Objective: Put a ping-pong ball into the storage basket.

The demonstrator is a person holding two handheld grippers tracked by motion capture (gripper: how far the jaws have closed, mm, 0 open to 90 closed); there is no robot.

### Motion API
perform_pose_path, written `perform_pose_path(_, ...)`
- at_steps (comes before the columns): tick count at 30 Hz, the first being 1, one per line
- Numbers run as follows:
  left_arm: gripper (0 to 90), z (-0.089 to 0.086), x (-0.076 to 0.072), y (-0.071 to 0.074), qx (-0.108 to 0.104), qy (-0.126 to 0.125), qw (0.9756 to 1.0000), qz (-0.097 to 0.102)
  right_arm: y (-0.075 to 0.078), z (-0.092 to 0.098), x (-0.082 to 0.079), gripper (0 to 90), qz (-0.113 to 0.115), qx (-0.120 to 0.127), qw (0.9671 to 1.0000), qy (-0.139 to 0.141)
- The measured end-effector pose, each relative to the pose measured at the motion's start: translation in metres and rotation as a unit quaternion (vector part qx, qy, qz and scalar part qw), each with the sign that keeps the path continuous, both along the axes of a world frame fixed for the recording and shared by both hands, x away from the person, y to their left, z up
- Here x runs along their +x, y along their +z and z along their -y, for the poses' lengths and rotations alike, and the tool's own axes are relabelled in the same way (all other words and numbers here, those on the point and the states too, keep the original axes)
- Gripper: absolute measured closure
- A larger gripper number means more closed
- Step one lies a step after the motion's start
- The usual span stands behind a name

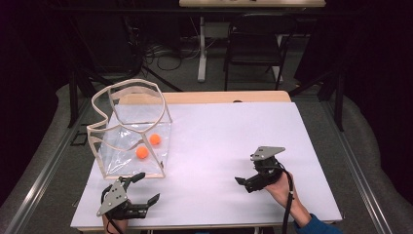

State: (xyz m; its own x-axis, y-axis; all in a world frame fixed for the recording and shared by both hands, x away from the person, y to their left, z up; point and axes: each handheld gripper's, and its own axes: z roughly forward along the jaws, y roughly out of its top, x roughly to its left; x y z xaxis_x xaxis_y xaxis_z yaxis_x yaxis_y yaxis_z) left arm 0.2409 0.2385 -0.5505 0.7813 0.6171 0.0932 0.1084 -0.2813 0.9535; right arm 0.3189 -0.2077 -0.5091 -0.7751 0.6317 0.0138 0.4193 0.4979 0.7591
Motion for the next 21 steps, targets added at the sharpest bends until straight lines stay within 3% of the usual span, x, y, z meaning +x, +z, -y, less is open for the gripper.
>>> perform_pose_path(21,15.8,0.000,0.001,0.000,0.005,0.000,1.0000,-0.005,-0.015,0.017,-0.014,0.0,-0.007,0.002,0.9999,-0.016)
